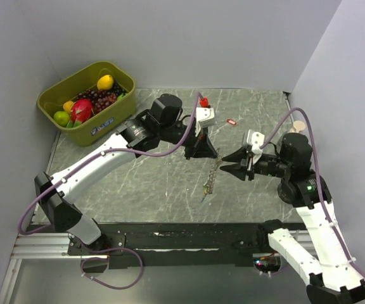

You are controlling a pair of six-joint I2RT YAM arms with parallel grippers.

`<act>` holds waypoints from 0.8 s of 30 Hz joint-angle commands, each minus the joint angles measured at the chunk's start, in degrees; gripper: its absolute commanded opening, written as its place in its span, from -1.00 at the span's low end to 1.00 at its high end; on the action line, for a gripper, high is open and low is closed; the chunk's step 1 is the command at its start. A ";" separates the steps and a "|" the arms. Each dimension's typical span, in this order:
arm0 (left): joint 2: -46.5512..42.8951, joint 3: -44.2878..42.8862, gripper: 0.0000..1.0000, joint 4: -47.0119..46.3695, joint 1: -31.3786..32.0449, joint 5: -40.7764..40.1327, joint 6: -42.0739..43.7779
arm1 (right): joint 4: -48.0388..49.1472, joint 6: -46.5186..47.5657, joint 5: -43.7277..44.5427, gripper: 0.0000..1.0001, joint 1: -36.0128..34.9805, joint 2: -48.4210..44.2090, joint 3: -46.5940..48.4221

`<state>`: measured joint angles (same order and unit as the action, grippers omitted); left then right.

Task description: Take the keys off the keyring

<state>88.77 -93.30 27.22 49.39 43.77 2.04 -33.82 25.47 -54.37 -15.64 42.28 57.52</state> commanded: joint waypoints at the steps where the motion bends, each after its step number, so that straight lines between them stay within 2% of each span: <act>1: -2.11 -1.98 -0.98 -3.67 -0.43 2.55 -1.08 | 0.77 -1.92 -8.81 -0.19 4.20 1.13 3.30; 4: -2.64 -1.72 -0.98 -3.76 -0.52 2.73 -1.08 | 3.14 -4.29 -12.86 -0.18 7.02 1.84 3.13; 13: -2.82 -1.89 -0.98 -3.76 -0.69 4.83 -1.25 | 9.38 -10.00 -14.27 -0.21 7.73 3.68 1.11; 17: -2.90 -1.80 -0.98 -3.67 -0.69 5.19 -1.25 | 10.88 -12.02 -15.32 -0.26 9.39 5.18 1.19; 20: -3.17 -1.63 -0.98 -3.67 -0.69 5.36 -1.16 | 13.34 -13.69 -17.52 -0.38 10.28 5.44 0.50; 24: -3.25 -2.15 -0.98 -3.41 -0.78 5.45 -1.16 | 13.43 -13.43 -19.89 -0.37 10.28 5.79 -0.12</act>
<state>88.60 -93.30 27.24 48.90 46.72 1.80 -23.75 13.39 -70.17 -5.72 47.99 57.71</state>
